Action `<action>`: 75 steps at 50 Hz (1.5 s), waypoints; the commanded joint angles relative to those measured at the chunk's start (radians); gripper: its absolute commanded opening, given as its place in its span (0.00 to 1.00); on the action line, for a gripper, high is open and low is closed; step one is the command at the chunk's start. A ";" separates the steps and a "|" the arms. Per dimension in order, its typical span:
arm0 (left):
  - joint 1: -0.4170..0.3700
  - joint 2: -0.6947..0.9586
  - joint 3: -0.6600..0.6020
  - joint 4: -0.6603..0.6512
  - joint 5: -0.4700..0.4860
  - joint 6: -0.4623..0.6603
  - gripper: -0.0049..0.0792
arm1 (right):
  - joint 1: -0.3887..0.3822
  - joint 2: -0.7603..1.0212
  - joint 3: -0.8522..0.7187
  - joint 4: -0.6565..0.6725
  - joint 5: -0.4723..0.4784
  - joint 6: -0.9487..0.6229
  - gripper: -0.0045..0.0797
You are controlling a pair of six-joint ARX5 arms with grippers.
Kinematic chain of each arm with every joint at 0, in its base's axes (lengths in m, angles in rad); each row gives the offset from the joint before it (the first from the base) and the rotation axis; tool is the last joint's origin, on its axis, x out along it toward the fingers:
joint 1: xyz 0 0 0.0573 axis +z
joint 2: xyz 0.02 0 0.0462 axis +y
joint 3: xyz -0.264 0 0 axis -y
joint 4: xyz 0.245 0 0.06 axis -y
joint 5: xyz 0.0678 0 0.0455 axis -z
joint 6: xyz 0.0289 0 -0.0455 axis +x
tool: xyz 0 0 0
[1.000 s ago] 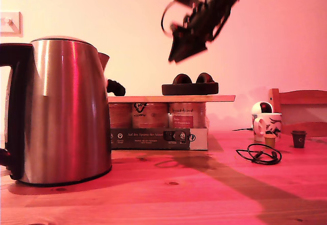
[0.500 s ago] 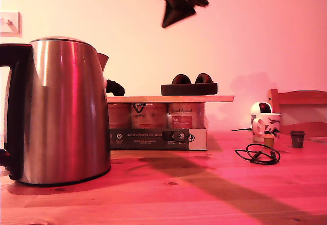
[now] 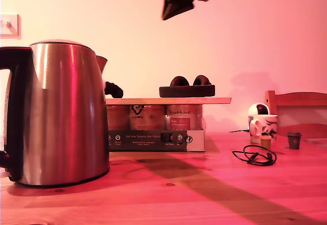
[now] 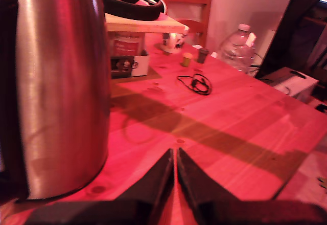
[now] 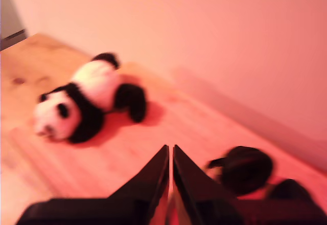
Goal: Pick up the headphones and place it on the shelf behind you
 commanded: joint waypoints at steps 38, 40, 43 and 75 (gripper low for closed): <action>-0.003 0.005 -0.012 0.006 -0.062 -0.025 0.04 | -0.008 -0.047 -0.211 0.031 -0.052 -0.042 0.04; -0.003 0.005 -0.012 0.006 -0.063 -0.025 0.04 | -0.005 -0.048 -0.246 0.062 -0.053 -0.033 0.04; -0.003 0.005 -0.012 0.006 -0.063 -0.025 0.04 | 0.001 -0.052 -0.300 0.132 -0.053 -0.017 0.04; -0.003 0.005 -0.012 -0.001 -0.066 -0.050 0.04 | 0.077 -0.387 -1.035 0.975 0.123 0.066 0.04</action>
